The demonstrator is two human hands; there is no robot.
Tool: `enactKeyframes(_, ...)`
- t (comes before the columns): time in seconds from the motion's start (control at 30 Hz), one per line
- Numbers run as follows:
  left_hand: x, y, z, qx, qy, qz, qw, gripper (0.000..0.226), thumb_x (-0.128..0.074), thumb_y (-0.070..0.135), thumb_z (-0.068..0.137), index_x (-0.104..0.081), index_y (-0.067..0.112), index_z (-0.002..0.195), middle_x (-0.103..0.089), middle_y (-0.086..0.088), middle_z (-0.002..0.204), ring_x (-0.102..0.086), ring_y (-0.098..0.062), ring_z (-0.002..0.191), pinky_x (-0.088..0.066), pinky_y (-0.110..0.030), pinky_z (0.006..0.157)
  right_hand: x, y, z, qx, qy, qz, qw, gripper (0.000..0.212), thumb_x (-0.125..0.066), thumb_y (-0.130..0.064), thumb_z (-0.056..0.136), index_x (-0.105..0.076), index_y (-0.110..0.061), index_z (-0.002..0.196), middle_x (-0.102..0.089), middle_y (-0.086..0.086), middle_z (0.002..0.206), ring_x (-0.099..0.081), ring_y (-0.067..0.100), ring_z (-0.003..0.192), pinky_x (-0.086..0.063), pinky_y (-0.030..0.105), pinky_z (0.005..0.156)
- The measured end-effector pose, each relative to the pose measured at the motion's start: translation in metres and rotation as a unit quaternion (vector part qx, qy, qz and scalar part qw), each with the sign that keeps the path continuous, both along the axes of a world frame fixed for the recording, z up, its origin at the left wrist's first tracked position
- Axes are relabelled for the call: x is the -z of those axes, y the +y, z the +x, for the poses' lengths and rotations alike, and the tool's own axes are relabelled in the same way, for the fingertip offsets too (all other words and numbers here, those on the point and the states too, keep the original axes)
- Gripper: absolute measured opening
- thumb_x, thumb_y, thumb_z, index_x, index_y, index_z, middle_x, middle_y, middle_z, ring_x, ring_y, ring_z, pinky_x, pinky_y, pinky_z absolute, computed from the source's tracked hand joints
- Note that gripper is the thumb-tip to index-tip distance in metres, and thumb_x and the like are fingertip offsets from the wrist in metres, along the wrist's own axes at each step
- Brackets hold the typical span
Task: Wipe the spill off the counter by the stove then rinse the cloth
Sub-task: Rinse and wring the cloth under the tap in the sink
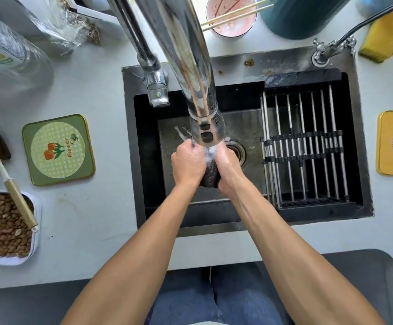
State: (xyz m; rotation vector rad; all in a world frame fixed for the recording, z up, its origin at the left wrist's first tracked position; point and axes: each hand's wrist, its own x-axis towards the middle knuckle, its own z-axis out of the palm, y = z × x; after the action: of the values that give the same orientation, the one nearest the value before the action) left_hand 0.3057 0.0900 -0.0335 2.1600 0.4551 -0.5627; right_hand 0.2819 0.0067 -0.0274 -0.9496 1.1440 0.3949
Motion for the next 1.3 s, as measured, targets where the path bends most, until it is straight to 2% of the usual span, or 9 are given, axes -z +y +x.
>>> enactKeyframes(0.13,-0.021,-0.019,-0.014,0.023,-0.029,-0.049,0.998,0.043,-0.052,0.051,0.09,-0.06,0.023,0.058,-0.062,0.008,0.055,-0.06,-0.002,0.055,-0.039,-0.016,0.052,0.001,-0.008,0.005,0.005,0.006,-0.046,0.999,0.049,-0.051,-0.043,0.108,-0.064,-0.021,0.066,-0.065,-0.001,0.062,-0.069,0.022,0.074,-0.054,0.033,0.066)
enactKeyframes(0.3,-0.019,-0.025,-0.007,0.051,-0.047,-0.012,0.998,0.056,-0.05,0.064,0.084,-0.072,0.013,0.076,-0.076,-0.006,0.078,-0.068,-0.025,0.075,-0.049,-0.031,0.069,0.001,-0.004,-0.003,0.02,0.021,0.004,1.0,0.041,-0.044,-0.043,0.109,-0.067,-0.013,0.092,-0.072,0.003,0.076,-0.071,0.017,0.068,-0.057,0.028,0.061)
enactKeyframes(0.43,-0.003,-0.003,-0.002,0.008,0.005,-0.002,1.0,0.031,-0.055,0.025,0.1,-0.063,0.006,0.077,-0.056,0.004,0.063,-0.053,-0.023,0.064,-0.025,-0.036,0.059,0.002,-0.011,-0.003,0.011,-0.004,-0.019,1.0,0.054,-0.05,-0.056,0.105,-0.078,-0.01,0.11,-0.082,0.008,0.098,-0.079,0.024,0.091,-0.064,0.043,0.089)
enactKeyframes(0.57,-0.019,-0.028,-0.026,0.039,-0.047,-0.032,0.998,0.046,-0.053,0.046,0.097,-0.052,0.02,0.06,-0.06,0.006,0.059,-0.054,0.0,0.058,-0.037,-0.02,0.052,0.007,-0.016,-0.005,-0.008,-0.027,-0.089,0.996,0.033,-0.043,-0.039,0.111,-0.064,-0.019,0.094,-0.068,0.0,0.086,-0.068,-0.004,0.061,-0.056,0.017,0.06)
enactKeyframes(0.77,-0.002,-0.01,-0.002,0.015,0.0,0.008,1.0,0.043,-0.056,0.038,0.102,-0.065,0.01,0.071,-0.063,-0.003,0.069,-0.062,-0.029,0.073,-0.037,-0.035,0.066,0.001,-0.001,-0.006,0.011,0.023,0.006,1.0,0.052,-0.048,-0.058,0.103,-0.074,-0.015,0.09,-0.077,0.007,0.083,-0.073,0.025,0.073,-0.06,0.039,0.074)
enactKeyframes(0.9,0.005,0.002,-0.007,-0.042,0.027,-0.008,0.999,0.049,-0.051,0.029,0.109,-0.041,0.015,0.063,-0.049,0.004,0.061,-0.043,-0.013,0.058,-0.03,-0.039,0.059,0.0,-0.013,0.007,0.046,-0.022,-0.039,0.998,0.059,-0.047,-0.06,0.105,-0.078,-0.01,0.105,-0.082,0.013,0.102,-0.079,0.032,0.096,-0.063,0.045,0.087)
enactKeyframes(1.1,-0.023,-0.023,-0.002,-0.026,-0.03,-0.061,0.997,0.051,-0.057,0.066,0.074,-0.07,0.016,0.075,-0.07,0.007,0.067,-0.066,-0.002,0.063,-0.046,-0.016,0.054,0.001,0.005,0.005,-0.006,0.001,-0.026,1.0,0.029,-0.058,-0.043,0.098,-0.064,-0.017,0.087,-0.067,0.003,0.08,-0.064,0.022,0.072,-0.052,0.034,0.067)
enactKeyframes(1.2,-0.007,-0.002,0.011,-0.015,-0.008,-0.018,1.0,0.035,-0.06,0.034,0.097,-0.068,0.002,0.085,-0.063,0.003,0.07,-0.068,-0.031,0.077,-0.055,-0.042,0.069,-0.002,0.002,0.003,0.003,-0.013,-0.002,1.0,0.044,-0.059,-0.055,0.099,-0.073,-0.017,0.081,-0.075,0.002,0.072,-0.072,0.02,0.06,-0.056,0.032,0.058)
enactKeyframes(1.3,0.005,0.007,0.004,-0.029,0.026,-0.007,0.999,0.033,-0.051,0.026,0.108,-0.062,0.002,0.089,-0.058,0.003,0.075,-0.061,-0.031,0.086,-0.044,-0.042,0.073,-0.003,-0.011,0.01,0.009,-0.055,-0.071,0.996,0.044,-0.05,-0.052,0.106,-0.077,-0.02,0.093,-0.082,-0.001,0.085,-0.08,0.016,0.076,-0.063,0.032,0.07)
